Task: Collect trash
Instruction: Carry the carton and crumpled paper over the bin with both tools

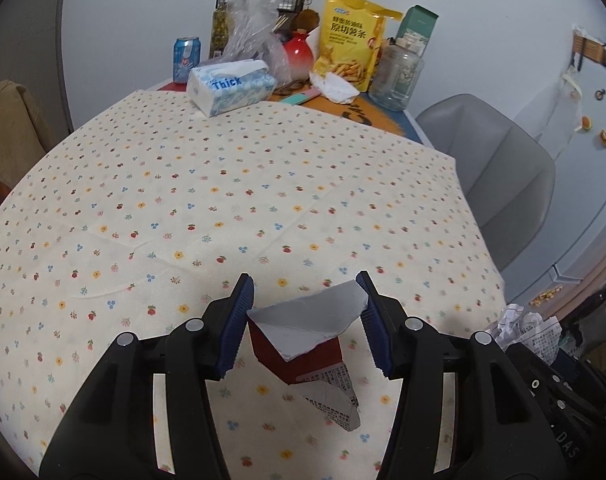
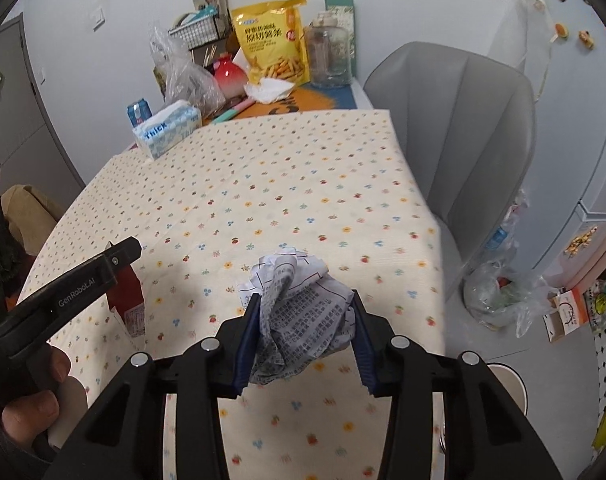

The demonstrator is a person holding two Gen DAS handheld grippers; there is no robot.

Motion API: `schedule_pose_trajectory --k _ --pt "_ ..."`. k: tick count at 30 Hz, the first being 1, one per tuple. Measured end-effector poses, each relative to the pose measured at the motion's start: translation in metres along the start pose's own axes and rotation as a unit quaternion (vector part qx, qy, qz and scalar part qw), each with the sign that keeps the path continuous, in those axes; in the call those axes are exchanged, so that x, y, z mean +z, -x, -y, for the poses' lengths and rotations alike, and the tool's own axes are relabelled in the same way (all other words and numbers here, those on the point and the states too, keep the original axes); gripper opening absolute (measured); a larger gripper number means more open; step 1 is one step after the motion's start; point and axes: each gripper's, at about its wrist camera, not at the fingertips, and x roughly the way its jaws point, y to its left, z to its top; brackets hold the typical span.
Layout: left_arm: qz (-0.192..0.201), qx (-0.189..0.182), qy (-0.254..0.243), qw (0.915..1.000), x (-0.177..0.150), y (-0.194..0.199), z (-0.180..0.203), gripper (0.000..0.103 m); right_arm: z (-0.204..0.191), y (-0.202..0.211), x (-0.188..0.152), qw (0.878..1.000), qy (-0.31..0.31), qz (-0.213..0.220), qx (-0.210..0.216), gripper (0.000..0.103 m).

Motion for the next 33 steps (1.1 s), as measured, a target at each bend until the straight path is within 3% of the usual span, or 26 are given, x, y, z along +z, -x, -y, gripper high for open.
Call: schedule_pose_trajectory --k 12,25,33 --pt "0.017 -0.028 -0.046 0.9984 -0.024 0.029 0.059 0.053 0.055 0.056 -0.027 0.998 -0.037 0.036 -0.031 0.041" --pt "0.007 -0.07 -0.123 0.9899 -0.053 0.033 0.169 0.053 0.148 0.093 -0.05 0.991 -0.099 0.054 -0.067 0.042" --pt "-0.013 -0.09 -0.175 0.9803 -0.08 0.026 0.241 0.053 0.21 0.106 -0.067 0.985 -0.145 0.057 -0.078 0.042"
